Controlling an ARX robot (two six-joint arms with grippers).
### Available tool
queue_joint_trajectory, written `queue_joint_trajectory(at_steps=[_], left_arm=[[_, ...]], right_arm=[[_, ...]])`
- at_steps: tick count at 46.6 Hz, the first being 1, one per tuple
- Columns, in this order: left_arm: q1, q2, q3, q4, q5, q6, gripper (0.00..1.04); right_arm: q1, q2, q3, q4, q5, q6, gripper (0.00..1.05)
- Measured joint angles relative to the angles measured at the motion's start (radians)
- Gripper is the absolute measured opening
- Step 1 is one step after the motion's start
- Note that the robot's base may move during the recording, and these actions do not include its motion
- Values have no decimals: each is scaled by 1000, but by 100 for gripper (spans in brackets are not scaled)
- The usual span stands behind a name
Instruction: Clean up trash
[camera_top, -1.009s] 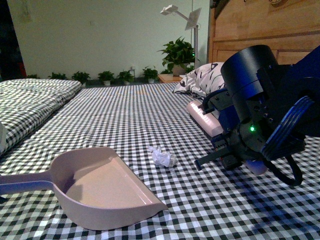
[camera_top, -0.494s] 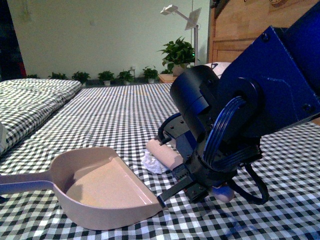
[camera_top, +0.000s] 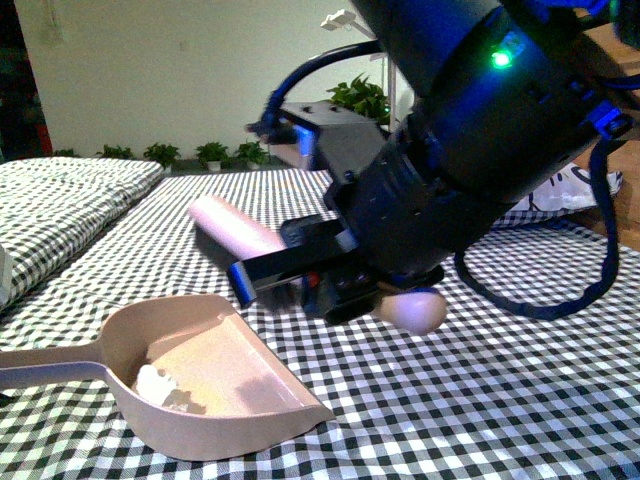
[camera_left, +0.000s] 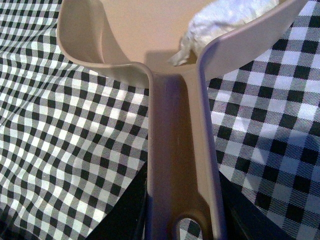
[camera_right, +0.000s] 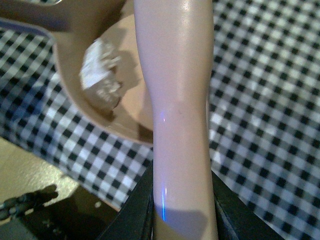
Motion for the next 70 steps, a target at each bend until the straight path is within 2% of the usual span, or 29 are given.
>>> queue_joint_trajectory(at_steps=[5, 14, 27, 32, 38, 42, 47, 56, 70], left_arm=[[0, 0, 0, 0, 0, 0, 28], [0, 0, 0, 0, 0, 0, 28], [0, 0, 0, 0, 0, 0, 28], [0, -4, -39, 168, 18, -61, 28], [0, -21, -19, 333, -26, -280, 28], [0, -62, 10, 364, -39, -435, 28], [-1, -149, 34, 397, -108, -639, 28], [-1, -277, 33, 354, -209, -845, 28], [11, -523, -69, 247, -229, -994, 28]], right_arm=[[-59, -3, -20, 59, 39, 0, 20], [-219, -5, -105, 286, 148, 26, 20], [-423, -46, -227, 407, 196, 22, 20], [-475, -79, -268, 422, 179, 22, 20], [-496, -142, -297, 453, 163, 22, 20], [-502, -203, -323, 466, 154, 27, 20], [-503, -277, -357, 486, 148, 34, 20], [-500, -375, -405, 575, 150, 24, 20], [-489, -578, -463, 638, 105, -25, 20]])
